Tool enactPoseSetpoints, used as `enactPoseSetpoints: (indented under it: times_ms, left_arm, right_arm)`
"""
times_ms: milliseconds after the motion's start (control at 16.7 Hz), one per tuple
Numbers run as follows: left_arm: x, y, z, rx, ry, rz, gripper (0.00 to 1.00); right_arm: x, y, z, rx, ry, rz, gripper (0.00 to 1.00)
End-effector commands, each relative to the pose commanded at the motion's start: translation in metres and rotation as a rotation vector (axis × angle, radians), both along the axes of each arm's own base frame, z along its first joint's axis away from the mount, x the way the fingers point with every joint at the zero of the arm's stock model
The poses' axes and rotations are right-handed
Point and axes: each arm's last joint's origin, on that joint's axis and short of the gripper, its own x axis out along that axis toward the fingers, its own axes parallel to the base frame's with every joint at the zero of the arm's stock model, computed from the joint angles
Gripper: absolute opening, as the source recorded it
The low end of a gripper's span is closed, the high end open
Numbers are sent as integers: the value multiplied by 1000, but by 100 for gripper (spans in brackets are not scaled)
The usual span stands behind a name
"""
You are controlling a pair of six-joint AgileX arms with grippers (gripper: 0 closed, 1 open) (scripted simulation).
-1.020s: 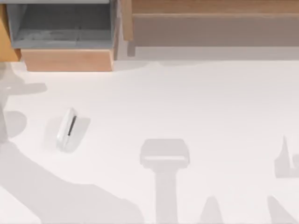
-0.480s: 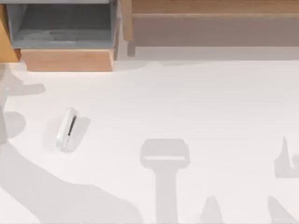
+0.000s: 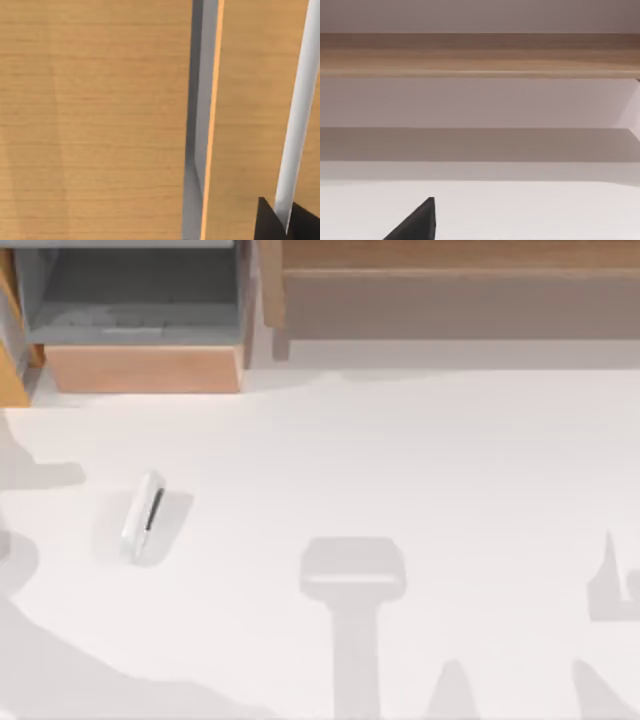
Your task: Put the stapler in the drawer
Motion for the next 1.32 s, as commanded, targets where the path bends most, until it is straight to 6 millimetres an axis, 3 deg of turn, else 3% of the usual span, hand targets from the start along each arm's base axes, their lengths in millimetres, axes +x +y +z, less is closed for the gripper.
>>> enactPoseSetpoints:
  times_ms: [420, 780, 1140, 1320]
  left_arm:
    - [-9, 1, 0, 1, -1, 4, 0]
    - [-62, 0, -3, -6, 9, 0, 0]
    - [-67, 1, -2, -1, 5, 0, 0]
    - [-88, 3, -2, 0, 4, 1, 0]
  right_arm:
    - [0, 0, 0, 0, 0, 0, 100]
    - [0, 0, 0, 0, 0, 0, 100]
    - [0, 0, 0, 0, 0, 0, 100]
    - [0, 0, 0, 0, 0, 0, 100]
